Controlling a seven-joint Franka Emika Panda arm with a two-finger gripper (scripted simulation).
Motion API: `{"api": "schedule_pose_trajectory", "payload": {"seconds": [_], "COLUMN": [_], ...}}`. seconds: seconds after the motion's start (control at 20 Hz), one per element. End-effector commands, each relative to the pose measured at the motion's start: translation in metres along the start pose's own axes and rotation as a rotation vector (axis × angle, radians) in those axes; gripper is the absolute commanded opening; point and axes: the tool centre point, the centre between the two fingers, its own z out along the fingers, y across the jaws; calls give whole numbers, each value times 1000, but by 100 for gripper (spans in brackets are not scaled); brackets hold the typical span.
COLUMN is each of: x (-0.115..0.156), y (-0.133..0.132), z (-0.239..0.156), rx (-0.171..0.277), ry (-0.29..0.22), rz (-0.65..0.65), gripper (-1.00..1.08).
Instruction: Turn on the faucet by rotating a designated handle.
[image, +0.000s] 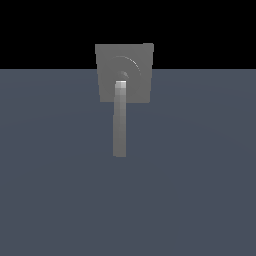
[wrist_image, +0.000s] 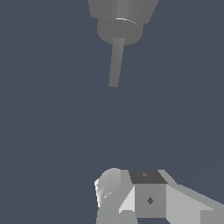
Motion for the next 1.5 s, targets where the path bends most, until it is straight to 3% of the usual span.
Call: {"api": "schedule_pose_trajectory", "payload": {"seconds": [0.0, 0.65, 0.85, 1.15, 1.45], "x": [0, 4, 4, 6, 8], "y": [0, -19, -19, -16, -12], "z": [0, 1, 0, -7, -21], "rx": [0, 14, -6, -95, -257], "ry": [0, 1, 11, 49, 103], "rz": [0, -17, -31, -86, -184], "gripper": [-100, -100, -100, -100, -100]}}
